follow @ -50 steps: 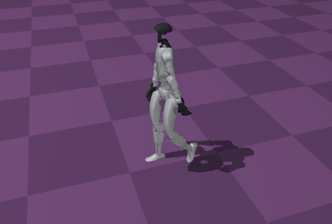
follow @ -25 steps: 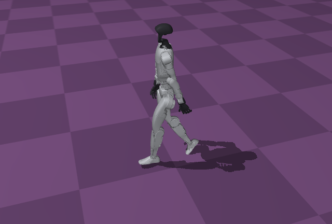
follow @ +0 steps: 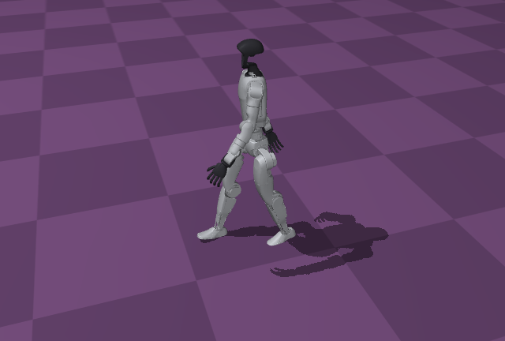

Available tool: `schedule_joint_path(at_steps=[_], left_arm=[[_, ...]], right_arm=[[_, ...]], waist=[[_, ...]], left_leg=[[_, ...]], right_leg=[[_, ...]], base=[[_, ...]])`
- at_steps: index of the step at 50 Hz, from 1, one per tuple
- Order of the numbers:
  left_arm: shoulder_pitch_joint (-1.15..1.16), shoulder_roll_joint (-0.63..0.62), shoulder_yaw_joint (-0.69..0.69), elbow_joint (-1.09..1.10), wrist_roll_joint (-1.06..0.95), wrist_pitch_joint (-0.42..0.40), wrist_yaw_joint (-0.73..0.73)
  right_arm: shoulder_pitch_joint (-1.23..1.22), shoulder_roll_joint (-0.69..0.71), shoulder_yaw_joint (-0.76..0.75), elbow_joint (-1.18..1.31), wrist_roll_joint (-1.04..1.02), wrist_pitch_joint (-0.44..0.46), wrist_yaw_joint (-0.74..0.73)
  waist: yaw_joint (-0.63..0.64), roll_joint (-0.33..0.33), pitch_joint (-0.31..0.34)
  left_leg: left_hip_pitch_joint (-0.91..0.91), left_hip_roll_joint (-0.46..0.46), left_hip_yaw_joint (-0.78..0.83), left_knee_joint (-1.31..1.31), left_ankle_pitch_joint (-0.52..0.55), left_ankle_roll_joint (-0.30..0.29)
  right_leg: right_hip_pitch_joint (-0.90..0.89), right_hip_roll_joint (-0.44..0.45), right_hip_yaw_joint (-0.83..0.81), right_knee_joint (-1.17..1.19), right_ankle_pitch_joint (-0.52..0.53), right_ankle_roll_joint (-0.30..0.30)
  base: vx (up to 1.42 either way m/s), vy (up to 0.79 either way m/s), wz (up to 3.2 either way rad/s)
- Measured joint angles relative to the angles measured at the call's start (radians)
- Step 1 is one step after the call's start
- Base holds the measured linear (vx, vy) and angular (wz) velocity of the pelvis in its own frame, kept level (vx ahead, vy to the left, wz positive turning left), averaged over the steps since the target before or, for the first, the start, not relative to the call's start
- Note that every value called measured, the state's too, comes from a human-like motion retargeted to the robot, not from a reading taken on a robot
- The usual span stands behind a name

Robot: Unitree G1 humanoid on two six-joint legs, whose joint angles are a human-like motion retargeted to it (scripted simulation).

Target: Walk run

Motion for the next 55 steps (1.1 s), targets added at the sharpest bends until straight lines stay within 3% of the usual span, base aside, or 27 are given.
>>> schedule_joint_path(at_steps=[2, 3, 5, 8, 10, 12, 15, 20, 25, 28, 30, 32, 35, 38, 40, 42, 43, 45, 49, 52, 55], left_arm=[[0.043, -0.023, 0.006, 0.056, 0.007, -0.005, -0.006], [0.064, -0.032, 0.01, 0.085, 0.014, -0.006, -0.009], [0.133, -0.058, 0.017, 0.182, 0.037, 0.008, -0.019], [0.218, -0.091, 0.014, 0.333, 0.066, 0.052, -0.014], [0.27, -0.1, 0.008, 0.408, 0.082, 0.077, -0.023], [0.339, -0.11, 0.022, 0.439, 0.121, 0.094, -0.04], [0.453, -0.139, 0.053, 0.441, 0.175, 0.104, -0.059], [0.585, -0.161, 0.081, 0.463, 0.195, 0.078, -0.117], [0.638, -0.171, 0.131, 0.491, 0.219, 0.1, -0.138], [0.641, -0.173, 0.154, 0.491, 0.201, 0.103, -0.14], [0.631, -0.175, 0.167, 0.488, 0.184, 0.097, -0.141], [0.617, -0.176, 0.17, 0.477, 0.166, 0.094, -0.138], [0.58, -0.169, 0.162, 0.458, 0.146, 0.091, -0.123], [0.511, -0.147, 0.146, 0.44, 0.119, 0.087, -0.087], [0.442, -0.115, 0.127, 0.433, 0.089, 0.09, -0.053], [0.369, -0.091, 0.114, 0.419, 0.053, 0.1, -0.016], [0.328, -0.078, 0.108, 0.412, 0.031, 0.106, -0.002], [0.243, -0.057, 0.096, 0.394, -0.009, 0.112, 0.01], [0.122, -0.029, 0.075, 0.31, -0.046, 0.089, -0.003], [0.056, 0.005, 0.051, 0.226, -0.062, 0.058, -0.015], [0.013, 0.036, 0.049, 0.139, -0.045, 0.04, -0.016]], right_arm=[[-0.022, 0.004, -0.004, -0.027, -0.001, 0.008, -0.04], [-0.03, 0.006, -0.005, -0.039, 0.001, 0.01, -0.059], [-0.066, 0.011, 0.002, -0.062, 0.02, 0.01, -0.113], [-0.15, 0.014, 0.008, -0.069, 0.059, 0.012, -0.164], [-0.217, 0.015, 0.009, -0.078, 0.078, 0.013, -0.182], [-0.287, 0.017, 0.024, -0.093, 0.097, 0.021, -0.198], [-0.379, 0.02, 0.027, -0.14, 0.091, 0.036, -0.227], [-0.477, 0.012, 0.056, -0.267, 0.076, 0.026, -0.267], [-0.511, -0.006, 0.062, -0.363, 0.06, 0.012, -0.296], [-0.502, -0.009, 0.063, -0.374, 0.063, -0.006, -0.308], [-0.486, -0.007, 0.064, -0.359, 0.067, -0.012, -0.301], [-0.455, -0.004, 0.066, -0.326, 0.063, -0.009, -0.275], [-0.379, 0.0, 0.059, -0.265, 0.038, 0.012, -0.221], [-0.283, 0.014, 0.058, -0.191, 0.022, 0.039, -0.193], [-0.231, 0.025, 0.071, -0.113, 0.046, 0.029, -0.185], [-0.193, 0.023, 0.095, -0.05, 0.048, 0.011, -0.126], [-0.177, 0.023, 0.102, -0.032, 0.03, 0.009, -0.083], [-0.142, 0.02, 0.088, -0.017, -0.035, 0.015, -0.01], [-0.055, 0.012, 0.064, -0.021, -0.099, -0.016, 0.023], [-0.013, 0.004, 0.061, -0.017, -0.079, -0.031, 0.021], [-0.002, -0.002, 0.039, 0.001, -0.043, -0.01, 0.024]], waist=[[-0.033, -0.002, -0.016], [-0.054, 0.007, -0.019], [-0.071, 0.021, -0.027], [-0.093, -0.009, -0.036], [-0.108, -0.039, -0.042], [-0.069, -0.059, -0.047], [-0.025, -0.081, -0.034], [0.062, -0.092, -0.009], [0.113, -0.077, 0.02], [0.142, -0.087, 0.016], [0.143, -0.101, 0.007], [0.16, -0.11, -0.003], [0.191, -0.106, -0.029], [0.195, -0.131, -0.05], [0.184, -0.114, -0.034], [0.163, -0.09, -0.013], [0.175, -0.062, -0.012], [0.152, -0.036, 0.002], [0.049, 0.009, 0.014], [-0.005, 0.013, 0.011], [-0.025, -0.011, 0.007]], left_leg=[[0.011, 0.003, -0.023, 0.039, 0.077, -0.043], [0.012, 0.019, -0.041, 0.062, 0.127, -0.069], [-0.002, 0.05, -0.047, 0.166, 0.341, -0.146], [-0.113, 0.024, -0.066, 0.446, 0.595, -0.245], [-0.205, 0.01, -0.05, 0.629, 0.705, -0.24], [-0.273, 0.055, 0.056, 0.701, 0.617, -0.195], [-0.393, 0.077, 0.117, 0.763, 0.489, -0.168], [-0.58, 0.13, 0.151, 0.611, 0.295, -0.121], [-0.64, 0.172, 0.236, 0.181, 0.295, -0.041], [-0.654, 0.094, 0.148, -0.035, 0.231, -0.06], [-0.652, 0.082, 0.194, -0.099, 0.2, -0.048], [-0.64, 0.092, 0.234, -0.053, 0.245, -0.006], [-0.606, 0.097, 0.252, -0.017, 0.333, -0.013], [-0.59, 0.04, 0.102, 0.044, 0.26, 0.033], [-0.554, 0.064, 0.08, 0.086, 0.208, 0.037], [-0.461, 0.099, 0.157, 0.062, 0.176, 0.047], [-0.437, 0.127, 0.156, 0.055, 0.157, 0.043], [-0.394, 0.129, 0.121, 0.053, 0.129, 0.034], [-0.295, 0.129, 0.099, 0.007, 0.111, 0.018], [-0.227, 0.1, 0.077, -0.026, 0.086, 0.016], [-0.15, 0.054, 0.089, -0.048, 0.05, 0.011]], right_leg=[[0.006, -0.024, -0.101, 0.048, 0.077, 0.024], [0.022, -0.006, -0.04, 0.051, 0.097, 0.005], [0.069, 0.011, 0.018, 0.08, 0.047, -0.06], [0.134, -0.022, -0.007, 0.091, -0.002, -0.1], [0.18, -0.053, -0.106, 0.078, -0.016, -0.12], [0.22, -0.017, -0.003, 0.069, -0.055, -0.143], [0.274, -0.002, 0.002, 0.052, -0.074, -0.155], [0.357, 0.042, 0.007, 0.029, -0.116, -0.175], [0.449, 0.103, 0.009, 0.02, -0.174, -0.192], [0.499, 0.104, -0.018, 0.017, -0.191, -0.184], [0.523, 0.093, -0.035, 0.028, -0.179, -0.171], [0.547, 0.088, -0.02, 0.051, -0.136, -0.143], [0.578, 0.086, -0.013, 0.096, 0.01, -0.07], [0.568, 0.058, 0.012, 0.215, 0.283, 0.002], [0.525, 0.114, 0.063, 0.366, 0.424, 0.029], [0.451, 0.141, 0.019, 0.579, 0.458, 0.027], [0.429, 0.168, 0.015, 0.589, 0.458, 0.01], [0.344, 0.188, -0.002, 0.683, 0.346, -0.022], [0.198, 0.174, -0.049, 0.691, 0.152, -0.022], [0.106, 0.112, -0.083, 0.552, 0.053, -0.021], [0.053, 0.033, -0.134, 0.317, 0.058, -0.02]], base=[[1.06, -0.52, 0.81], [0.82, -0.41, 0.86], [0.75, -0.38, 0.57], [0.91, -0.44, 0.41], [0.68, -0.33, 0.15], [0.74, -0.36, -0.4], [0.74, -0.3, -0.6], [0.66, -0.19, -0.55], [0.82, -0.11, -0.13], [0.85, -0.05, -0.15], [0.78, -0.01, -0.01], [1.1, 0.08, -0.32], [1.09, 0.11, -0.35], [1.06, 0.08, -0.01], [0.89, -0.05, 0.38], [1.01, -0.05, 0.19], [0.77, 0.0, -0.27], [0.68, 0.03, 0.2], [0.9, -0.03, 0.99], [0.79, -0.11, 0.48], [0.67, -0.11, -0.01]])
